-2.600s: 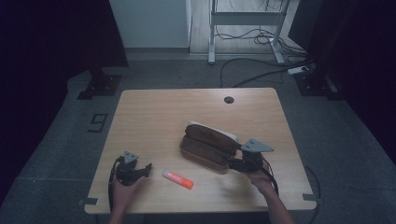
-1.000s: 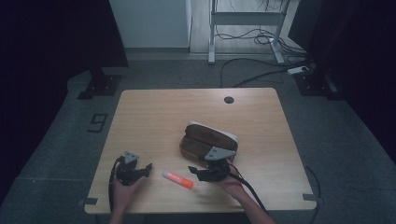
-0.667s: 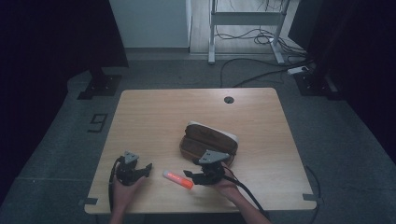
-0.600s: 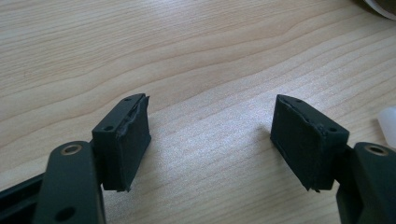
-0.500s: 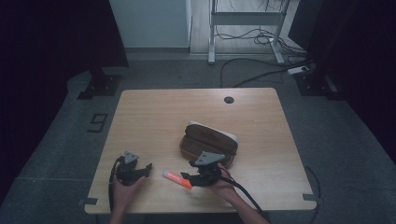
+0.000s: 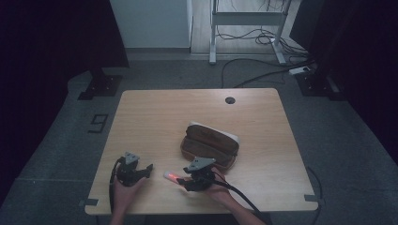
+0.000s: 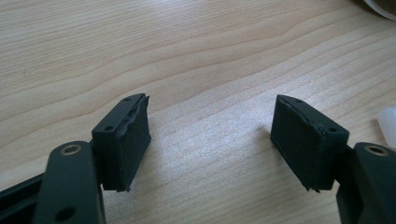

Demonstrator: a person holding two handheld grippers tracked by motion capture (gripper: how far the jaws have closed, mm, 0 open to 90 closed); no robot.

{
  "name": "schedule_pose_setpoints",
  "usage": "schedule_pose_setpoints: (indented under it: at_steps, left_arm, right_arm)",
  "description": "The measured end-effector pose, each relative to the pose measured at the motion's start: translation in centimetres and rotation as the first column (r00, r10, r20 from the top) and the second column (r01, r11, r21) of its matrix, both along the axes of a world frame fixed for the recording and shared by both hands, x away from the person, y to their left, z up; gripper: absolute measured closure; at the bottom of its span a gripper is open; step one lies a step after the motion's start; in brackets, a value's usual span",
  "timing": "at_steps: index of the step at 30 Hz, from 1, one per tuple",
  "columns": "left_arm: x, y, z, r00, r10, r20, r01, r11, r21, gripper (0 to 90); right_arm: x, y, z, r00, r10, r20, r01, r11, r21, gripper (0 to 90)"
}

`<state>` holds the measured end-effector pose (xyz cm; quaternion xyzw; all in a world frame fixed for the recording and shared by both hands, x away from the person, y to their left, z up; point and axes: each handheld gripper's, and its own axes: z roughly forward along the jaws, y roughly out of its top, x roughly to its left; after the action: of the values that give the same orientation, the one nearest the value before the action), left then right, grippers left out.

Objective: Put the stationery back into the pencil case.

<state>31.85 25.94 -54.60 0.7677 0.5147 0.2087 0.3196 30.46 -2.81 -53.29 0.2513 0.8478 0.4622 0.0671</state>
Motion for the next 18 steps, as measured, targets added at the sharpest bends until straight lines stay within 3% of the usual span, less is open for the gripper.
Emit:
schedule_pose_setpoints:
  at_steps: [18]
  left_arm:
    - [0.0, 0.0, 0.0, 1.0, 0.0, 0.0, 0.0, 1.0, 0.0, 27.7]
  right_arm:
    - [-0.6, 0.8, -1.6, 0.9999, 0.005, -0.013, -0.006, 0.996, -0.092, 55.9]
